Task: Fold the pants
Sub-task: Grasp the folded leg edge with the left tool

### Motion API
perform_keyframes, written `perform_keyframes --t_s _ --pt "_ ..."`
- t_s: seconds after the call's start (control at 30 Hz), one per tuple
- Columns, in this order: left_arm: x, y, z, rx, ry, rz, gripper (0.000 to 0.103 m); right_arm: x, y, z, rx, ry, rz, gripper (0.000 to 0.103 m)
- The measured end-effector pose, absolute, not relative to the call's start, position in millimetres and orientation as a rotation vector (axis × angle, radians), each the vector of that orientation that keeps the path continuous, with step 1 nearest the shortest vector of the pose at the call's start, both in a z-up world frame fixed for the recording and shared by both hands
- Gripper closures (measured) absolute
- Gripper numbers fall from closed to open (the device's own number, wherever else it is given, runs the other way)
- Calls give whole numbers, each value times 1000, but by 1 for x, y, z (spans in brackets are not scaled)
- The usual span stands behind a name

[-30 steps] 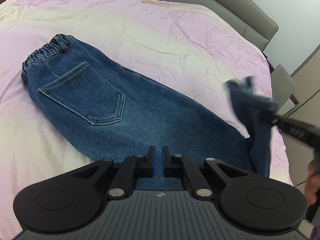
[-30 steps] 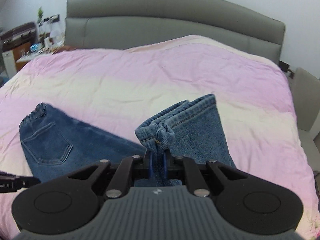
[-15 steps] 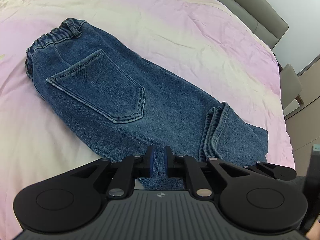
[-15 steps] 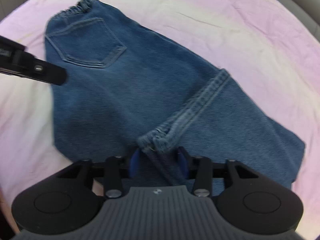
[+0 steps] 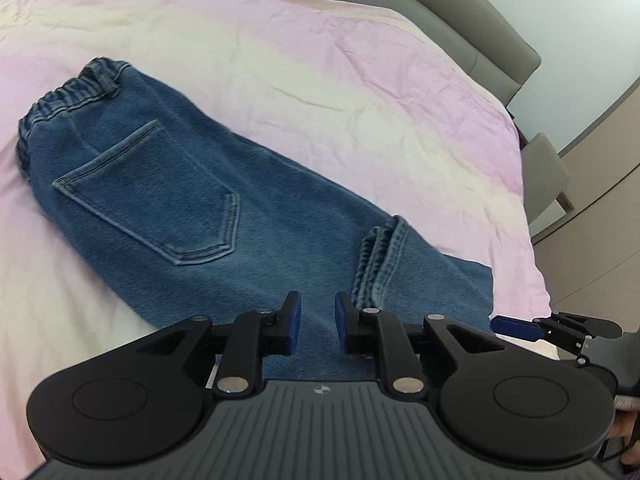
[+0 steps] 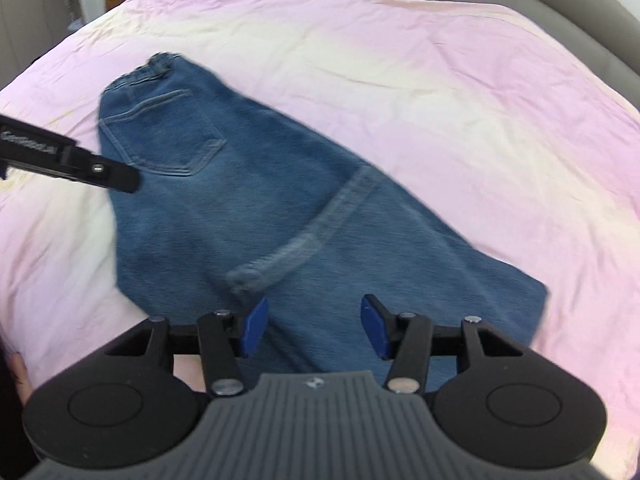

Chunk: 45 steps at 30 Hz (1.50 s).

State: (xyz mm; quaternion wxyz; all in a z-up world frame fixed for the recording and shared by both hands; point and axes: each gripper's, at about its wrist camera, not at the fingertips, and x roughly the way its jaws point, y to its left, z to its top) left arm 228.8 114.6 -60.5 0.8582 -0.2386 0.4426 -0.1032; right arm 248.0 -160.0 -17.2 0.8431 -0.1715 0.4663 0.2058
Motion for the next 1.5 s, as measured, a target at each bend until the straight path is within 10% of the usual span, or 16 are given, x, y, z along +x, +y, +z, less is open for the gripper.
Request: perform_keyframes --t_s 0.33,0.7,0.93,1.2,1.5 --pt "262 58 -84 -491 1024 -327 49 268 -234 -28 -303 1022 321 73" --pt "303 30 -156 -607 1167 -262 42 272 -278 -48 -266 1030 295 73" --pt "291 27 -142 -580 1121 -229 81 282 -286 -61 -288 1039 301 73" --pt "274 29 -80 -493 974 -240 84 282 -289 -53 -283 1010 278 71" --pt "284 45 -140 -511 1127 -222 85 300 -289 -38 -304 992 277 83"
